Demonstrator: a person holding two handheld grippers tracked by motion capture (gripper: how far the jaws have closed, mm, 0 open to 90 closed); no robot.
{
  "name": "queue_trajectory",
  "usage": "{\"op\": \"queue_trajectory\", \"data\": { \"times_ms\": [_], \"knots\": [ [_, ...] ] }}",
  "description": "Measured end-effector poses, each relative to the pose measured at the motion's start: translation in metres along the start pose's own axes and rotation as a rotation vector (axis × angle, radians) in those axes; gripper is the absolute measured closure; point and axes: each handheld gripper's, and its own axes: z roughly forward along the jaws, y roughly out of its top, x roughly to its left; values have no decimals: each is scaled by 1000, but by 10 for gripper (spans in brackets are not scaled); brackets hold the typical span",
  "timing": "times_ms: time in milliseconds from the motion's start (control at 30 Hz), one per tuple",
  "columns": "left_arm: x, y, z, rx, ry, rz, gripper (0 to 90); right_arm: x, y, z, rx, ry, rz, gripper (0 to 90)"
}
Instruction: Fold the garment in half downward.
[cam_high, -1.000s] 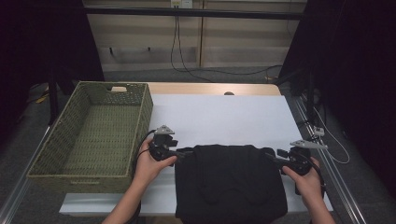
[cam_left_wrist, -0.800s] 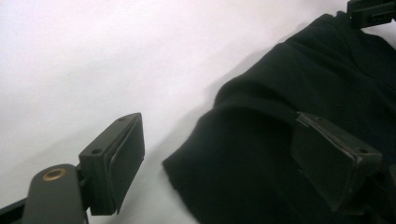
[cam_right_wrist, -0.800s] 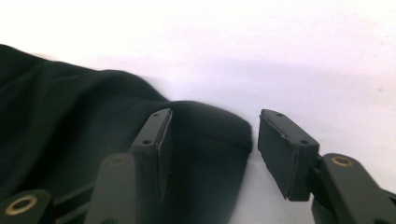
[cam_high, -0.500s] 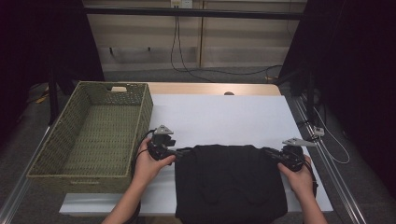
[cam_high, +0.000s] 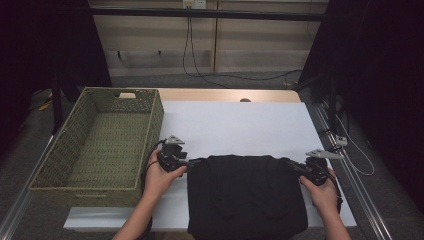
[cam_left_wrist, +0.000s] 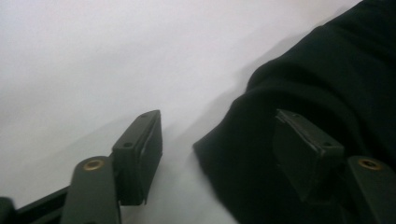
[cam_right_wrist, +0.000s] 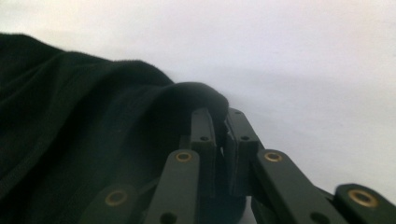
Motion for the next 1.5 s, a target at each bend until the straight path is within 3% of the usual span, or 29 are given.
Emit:
{"op": "queue_trajectory", "data": {
  "times_ms": [133,267,367,467,567,700,733,833,933,1067,1300,1333,1500],
  "knots": [
    [0,-1,1,5,13,-3,400,0,-1,0,1,5,-4,837],
    [-5,-2,1,32,-10,16,541,4,0,-1,-4,11,-10,837],
    [-6,-3,-1,52,-21,2,670,4,1,-2,-5,10,-11,836],
    [-8,-4,-3,71,-3,7,788,3,0,-3,-9,9,-6,836],
    [-11,-1,-3,87,25,26,844,1,0,-5,-23,7,6,837],
    [-11,5,-6,90,78,44,868,-2,3,-8,-58,0,28,840],
    [-9,7,-7,81,68,31,869,-4,5,-8,-66,3,34,841],
    [-7,15,-7,61,84,18,872,-7,8,-8,-70,-8,30,842],
    [-7,25,-3,56,118,39,874,-10,12,-4,-72,-24,30,844],
    [-3,41,-6,21,158,22,876,-16,19,-2,-71,-54,28,846],
    [11,58,-4,15,164,6,876,-24,37,0,-83,-79,27,846],
    [12,59,-2,-2,168,-6,876,-24,39,1,-82,-86,22,847],
    [21,65,5,10,176,-22,876,-24,51,7,-66,-106,-9,846]
  ]
}}
